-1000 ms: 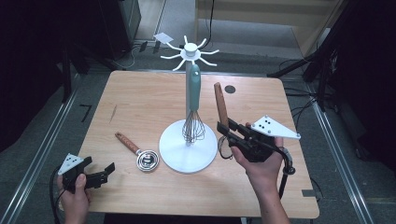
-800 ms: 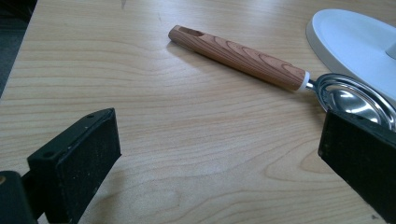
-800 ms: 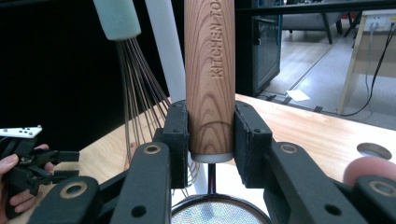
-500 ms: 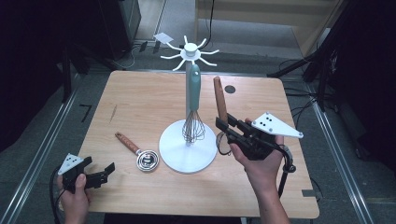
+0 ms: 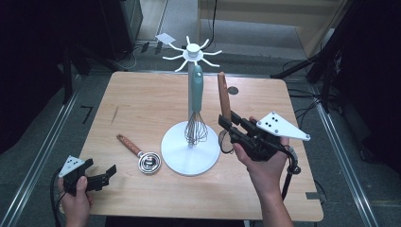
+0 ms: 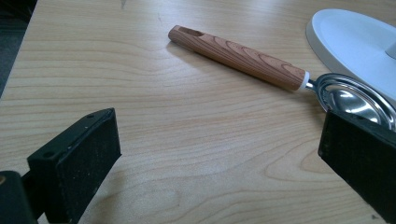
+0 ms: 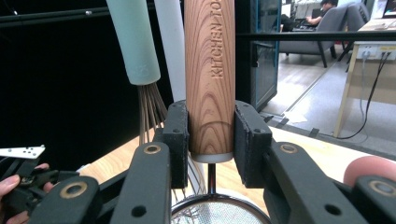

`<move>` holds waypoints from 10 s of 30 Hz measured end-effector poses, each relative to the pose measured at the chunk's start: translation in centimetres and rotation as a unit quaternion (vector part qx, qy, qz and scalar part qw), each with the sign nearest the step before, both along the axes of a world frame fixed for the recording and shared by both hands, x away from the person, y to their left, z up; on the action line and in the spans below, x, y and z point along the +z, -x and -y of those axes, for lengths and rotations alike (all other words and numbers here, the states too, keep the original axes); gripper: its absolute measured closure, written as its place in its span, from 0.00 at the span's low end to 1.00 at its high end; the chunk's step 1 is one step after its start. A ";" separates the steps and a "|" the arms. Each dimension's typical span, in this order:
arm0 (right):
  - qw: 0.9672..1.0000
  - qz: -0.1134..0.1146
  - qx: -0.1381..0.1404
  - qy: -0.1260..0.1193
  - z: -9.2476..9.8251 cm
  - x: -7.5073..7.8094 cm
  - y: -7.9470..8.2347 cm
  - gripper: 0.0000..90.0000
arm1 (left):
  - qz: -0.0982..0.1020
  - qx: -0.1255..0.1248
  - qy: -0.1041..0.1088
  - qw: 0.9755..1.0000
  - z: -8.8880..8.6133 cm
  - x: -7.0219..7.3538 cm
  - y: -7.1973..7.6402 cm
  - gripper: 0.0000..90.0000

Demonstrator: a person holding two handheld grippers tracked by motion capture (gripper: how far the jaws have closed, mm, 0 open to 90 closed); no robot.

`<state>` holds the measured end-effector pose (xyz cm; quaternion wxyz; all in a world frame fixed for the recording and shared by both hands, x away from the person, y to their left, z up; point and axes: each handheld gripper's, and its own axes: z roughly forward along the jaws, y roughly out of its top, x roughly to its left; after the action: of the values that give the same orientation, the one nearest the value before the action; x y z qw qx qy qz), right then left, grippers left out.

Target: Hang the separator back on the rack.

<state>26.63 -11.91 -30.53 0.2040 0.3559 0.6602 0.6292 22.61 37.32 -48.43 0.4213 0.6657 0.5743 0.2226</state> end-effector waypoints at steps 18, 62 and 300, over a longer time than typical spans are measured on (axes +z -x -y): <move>0.999 0.032 -0.009 -0.021 -0.1 1.8 0.4 0.79 | -0.001 -0.003 0.001 1.000 0.0 0.0 0.0 0.00; 0.999 0.031 0.003 0.015 -2.2 1.5 -1.5 0.77 | -0.003 -0.001 0.003 1.000 0.0 0.0 0.0 0.00; 0.987 -0.125 -0.055 0.088 2.5 -17.8 4.1 0.66 | -0.081 -0.185 -0.025 0.979 14.1 -0.6 3.2 0.82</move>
<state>22.56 -14.41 -48.32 0.1848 0.4482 0.7129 0.5066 19.44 23.22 -49.01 0.3908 0.7864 0.4678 0.1005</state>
